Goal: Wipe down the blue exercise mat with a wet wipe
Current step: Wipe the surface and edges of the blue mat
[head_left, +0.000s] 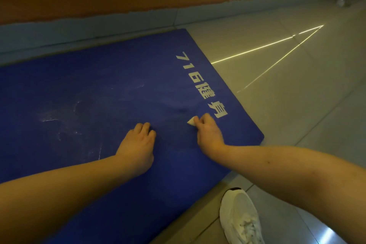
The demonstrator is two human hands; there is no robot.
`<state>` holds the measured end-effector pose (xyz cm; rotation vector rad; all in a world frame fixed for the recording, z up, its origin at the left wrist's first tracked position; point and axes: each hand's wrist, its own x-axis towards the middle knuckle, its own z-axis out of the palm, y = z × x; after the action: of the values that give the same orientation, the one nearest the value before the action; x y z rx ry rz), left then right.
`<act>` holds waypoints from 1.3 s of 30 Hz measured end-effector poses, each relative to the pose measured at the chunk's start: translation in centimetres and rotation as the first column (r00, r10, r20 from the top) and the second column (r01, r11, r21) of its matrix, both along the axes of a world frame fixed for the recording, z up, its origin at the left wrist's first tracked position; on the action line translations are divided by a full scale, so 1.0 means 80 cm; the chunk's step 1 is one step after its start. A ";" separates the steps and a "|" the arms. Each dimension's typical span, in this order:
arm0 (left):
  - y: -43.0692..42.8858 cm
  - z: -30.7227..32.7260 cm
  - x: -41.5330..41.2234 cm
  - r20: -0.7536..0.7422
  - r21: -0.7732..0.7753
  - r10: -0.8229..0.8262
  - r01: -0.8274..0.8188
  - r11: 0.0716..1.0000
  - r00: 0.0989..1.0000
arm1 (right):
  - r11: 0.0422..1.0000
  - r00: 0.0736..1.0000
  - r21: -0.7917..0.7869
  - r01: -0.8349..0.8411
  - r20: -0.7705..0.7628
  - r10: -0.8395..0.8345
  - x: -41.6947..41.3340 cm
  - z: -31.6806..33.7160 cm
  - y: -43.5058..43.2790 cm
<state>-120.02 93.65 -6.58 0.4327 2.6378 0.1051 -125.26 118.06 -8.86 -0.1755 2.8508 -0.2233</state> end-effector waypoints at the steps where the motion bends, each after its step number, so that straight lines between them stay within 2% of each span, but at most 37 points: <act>1: 0.001 0.001 -0.005 -0.004 0.005 -0.017 0.017 1.000 1.000 | 0.999 0.999 -0.041 0.021 0.030 -0.020 0.013 0.003 -0.009; 2: 0.004 0.004 -0.011 -0.003 0.017 -0.043 0.043 0.999 0.999 | 0.996 0.998 -0.083 0.035 0.049 -0.031 0.023 0.007 -0.013; 4: 0.014 0.010 -0.023 -0.004 0.035 -0.092 0.092 0.995 0.996 | 0.994 0.983 -0.112 0.004 0.181 0.017 0.033 0.016 -0.020; 6: 0.027 0.013 -0.035 0.003 0.123 -0.099 0.098 0.987 0.995 | 0.977 0.944 -0.186 0.107 0.327 -0.041 0.033 0.047 -0.031; 8: 0.041 0.021 -0.045 0.095 0.306 -0.081 0.048 0.951 0.992 | 0.923 0.874 -0.251 0.291 0.463 -0.150 0.028 0.089 -0.040; 9: 0.048 0.028 -0.047 0.208 0.450 -0.067 -0.035 0.893 0.976 | 0.907 0.853 -0.259 0.332 0.493 -0.171 0.024 0.108 -0.040; 11: 0.061 0.050 -0.043 0.465 0.676 -0.076 -0.299 0.673 0.882 | 0.885 0.813 -0.276 0.374 0.557 -0.170 0.020 0.142 -0.038; 12: 0.064 0.059 -0.039 0.530 0.715 -0.084 -0.391 0.580 0.844 | 0.866 0.792 -0.288 0.408 0.583 -0.180 0.020 0.156 -0.040; 14: 0.065 0.064 -0.037 0.549 0.733 -0.050 -0.452 0.509 0.834 | 0.840 0.772 -0.280 0.464 0.593 -0.228 0.018 0.162 -0.041; 18: 0.039 0.045 -0.036 0.518 0.655 0.127 -0.487 0.577 0.846 | 0.812 0.749 -0.246 0.530 0.584 -0.312 0.015 0.125 -0.062; 20: 0.023 0.038 -0.031 0.534 0.615 0.196 -0.537 0.578 0.822 | 0.755 0.760 -0.344 0.558 0.578 -0.298 0.024 0.108 -0.079; 23: 0.000 0.029 -0.021 0.584 0.598 0.236 -0.608 0.523 0.777 | 0.748 0.858 -0.508 0.428 0.487 -0.160 0.046 0.086 -0.107; 26: -0.019 0.021 -0.015 0.602 0.547 0.305 -0.659 0.516 0.738 | 0.666 0.907 -0.641 0.382 0.399 -0.135 0.069 0.063 -0.122; 28: -0.027 0.016 -0.007 0.622 0.503 0.327 -0.683 0.530 0.712 | 0.630 0.912 -0.676 0.382 0.386 -0.139 0.078 0.051 -0.121; 29: -0.028 0.013 -0.001 0.627 0.492 0.326 -0.685 0.538 0.707 | 0.642 0.916 -0.672 0.369 0.381 -0.128 0.080 0.050 -0.115; 32: -0.031 0.011 0.014 0.587 0.461 0.316 -0.628 0.627 0.746 | 0.738 0.938 -0.595 0.317 0.310 -0.153 0.066 0.044 -0.062; 36: -0.037 0.020 0.023 0.485 0.413 0.265 -0.485 0.771 0.833 | 0.951 0.982 -0.247 0.186 0.070 -0.174 0.036 0.033 0.052; 38: -0.037 0.024 0.022 0.472 0.371 0.254 -0.451 0.812 0.845 | 0.974 0.982 -0.130 0.184 -0.012 -0.187 0.031 0.028 0.086; 39: -0.036 0.027 0.021 0.462 0.352 0.245 -0.430 0.831 0.852 | 0.972 0.981 -0.149 0.184 -0.032 -0.190 0.032 0.026 0.091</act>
<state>-118.31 90.80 -4.42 0.0487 2.2335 0.8414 -122.70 125.37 -6.80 0.0611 2.8969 -0.4728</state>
